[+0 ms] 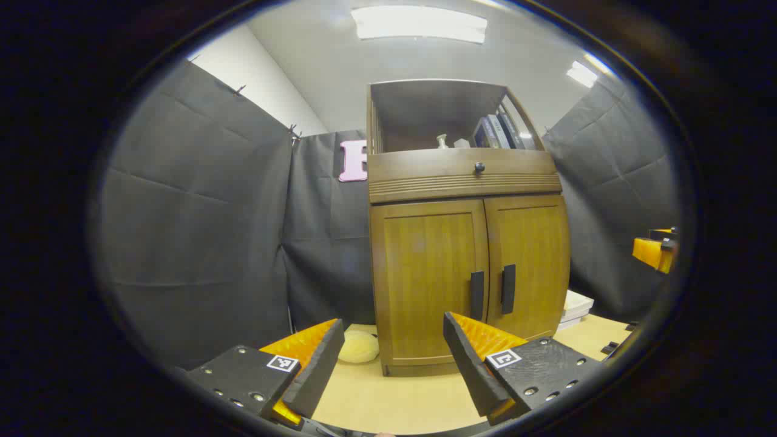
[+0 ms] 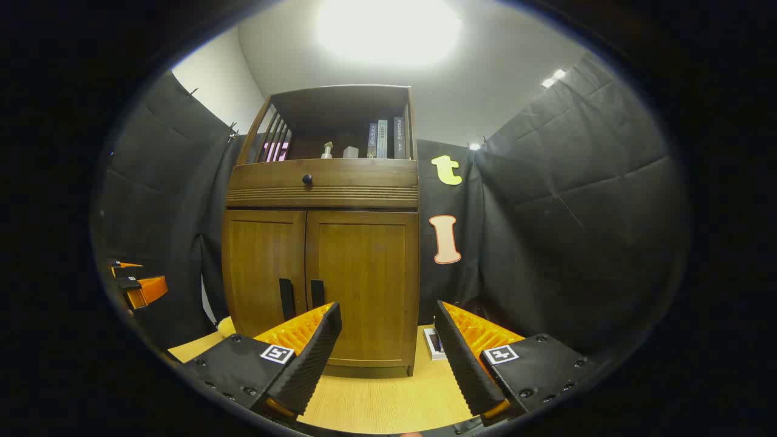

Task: Open the right door of the double-door shoe cabinet with the right hand, and open the left door with the left hand.

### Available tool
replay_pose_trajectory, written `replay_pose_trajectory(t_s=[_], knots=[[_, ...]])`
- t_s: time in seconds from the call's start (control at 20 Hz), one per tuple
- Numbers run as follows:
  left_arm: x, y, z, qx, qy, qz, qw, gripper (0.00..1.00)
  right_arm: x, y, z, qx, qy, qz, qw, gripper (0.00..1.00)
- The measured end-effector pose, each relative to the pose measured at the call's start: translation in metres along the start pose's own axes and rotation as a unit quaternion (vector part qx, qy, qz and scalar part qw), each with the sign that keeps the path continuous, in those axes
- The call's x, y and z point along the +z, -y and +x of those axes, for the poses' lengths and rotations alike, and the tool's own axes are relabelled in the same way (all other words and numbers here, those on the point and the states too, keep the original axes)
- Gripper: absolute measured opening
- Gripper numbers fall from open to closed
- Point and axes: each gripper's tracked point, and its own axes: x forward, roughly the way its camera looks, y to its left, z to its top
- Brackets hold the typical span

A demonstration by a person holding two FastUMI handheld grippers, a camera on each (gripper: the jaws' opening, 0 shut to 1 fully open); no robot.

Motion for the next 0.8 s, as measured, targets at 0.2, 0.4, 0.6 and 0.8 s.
replay_pose_trajectory(t_s=[0.2, 0.4, 0.6, 0.8], knots=[[0.003, 0.008, -0.001, -0.005, 0.002, 0.006, 1.000, 1.00, -0.001, 0.007, -0.003, -0.006, 0.001, 0.000, 1.000, 0.97], [0.006, 0.014, -0.005, -0.006, 0.003, 0.007, 1.000, 1.00, -0.002, 0.013, -0.003, -0.007, 0.001, -0.001, 1.000, 0.97], [0.010, 0.017, -0.005, -0.005, 0.003, 0.008, 1.000, 1.00, 0.004, 0.019, -0.004, -0.004, 0.009, -0.004, 1.000, 0.97], [0.017, 0.021, -0.007, 0.000, 0.009, 0.011, 1.000, 1.00, 0.003, 0.028, 0.000, -0.005, 0.012, -0.010, 1.000, 0.97]])
